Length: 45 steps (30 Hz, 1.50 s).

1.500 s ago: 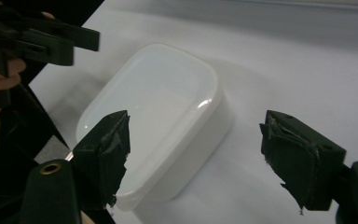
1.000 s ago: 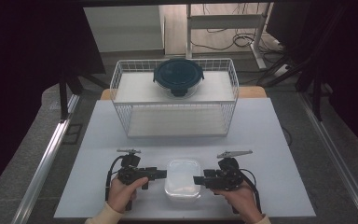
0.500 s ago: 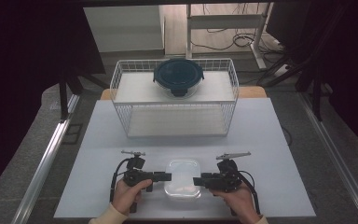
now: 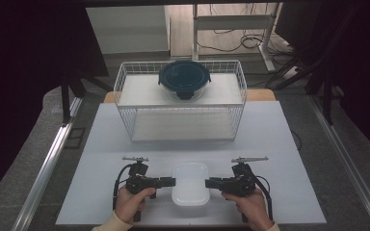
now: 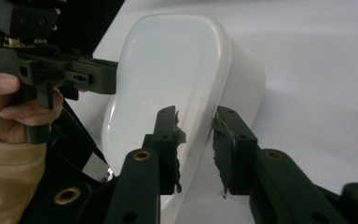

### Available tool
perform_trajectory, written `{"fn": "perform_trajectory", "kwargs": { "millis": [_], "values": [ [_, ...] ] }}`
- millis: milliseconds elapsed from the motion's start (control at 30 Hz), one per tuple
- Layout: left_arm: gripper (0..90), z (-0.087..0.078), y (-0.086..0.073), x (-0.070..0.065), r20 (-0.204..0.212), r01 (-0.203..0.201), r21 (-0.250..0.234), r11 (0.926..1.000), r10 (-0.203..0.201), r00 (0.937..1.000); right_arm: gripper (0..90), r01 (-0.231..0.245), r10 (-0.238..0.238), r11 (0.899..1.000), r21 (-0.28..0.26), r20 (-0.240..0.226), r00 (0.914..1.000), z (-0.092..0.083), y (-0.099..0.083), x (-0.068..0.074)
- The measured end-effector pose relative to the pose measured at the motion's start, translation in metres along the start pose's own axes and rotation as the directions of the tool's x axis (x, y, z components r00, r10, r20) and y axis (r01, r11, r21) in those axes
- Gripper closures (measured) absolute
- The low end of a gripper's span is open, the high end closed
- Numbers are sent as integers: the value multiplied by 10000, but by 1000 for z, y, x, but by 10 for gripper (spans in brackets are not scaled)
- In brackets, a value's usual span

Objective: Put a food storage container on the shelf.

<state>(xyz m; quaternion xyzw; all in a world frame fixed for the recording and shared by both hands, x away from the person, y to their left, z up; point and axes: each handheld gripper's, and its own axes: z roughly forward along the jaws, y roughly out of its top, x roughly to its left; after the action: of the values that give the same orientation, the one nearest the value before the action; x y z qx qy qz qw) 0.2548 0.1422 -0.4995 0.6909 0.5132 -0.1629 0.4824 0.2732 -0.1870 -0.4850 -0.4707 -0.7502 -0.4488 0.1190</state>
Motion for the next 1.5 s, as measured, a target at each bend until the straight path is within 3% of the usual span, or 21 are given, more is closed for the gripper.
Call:
{"fn": "perform_trajectory", "kwargs": {
  "millis": [100, 233, 900, 1167, 1500],
  "values": [
    [782, -2, 0, -1, 145, -84, -78, 9999, 85, 9999, 762, -48, 46, 9998, -168, -98, 9999, -4, 0, -1],
    [799, -4, 0, -5, 19, -271, -170, 9995, 272, 9996, 792, 35, -40, 9996, -280, -173, 9998, -7, 1, 1],
    [800, -17, 2, -20, -157, -923, -393, 9950, 917, 9957, 795, 912, -914, 9940, -601, -3, 9958, -14, 6, 16],
    [801, -24, 6, -27, -324, -1269, -401, 9911, 1256, 9915, 794, 1474, -1462, 9870, -640, 218, 9890, -18, 13, 25],
    [801, -36, 18, -32, -286, -1319, -651, 9891, 1303, 9911, 795, 1848, -1835, 9805, -668, 260, 9827, -20, 31, 36]
  ]
}}
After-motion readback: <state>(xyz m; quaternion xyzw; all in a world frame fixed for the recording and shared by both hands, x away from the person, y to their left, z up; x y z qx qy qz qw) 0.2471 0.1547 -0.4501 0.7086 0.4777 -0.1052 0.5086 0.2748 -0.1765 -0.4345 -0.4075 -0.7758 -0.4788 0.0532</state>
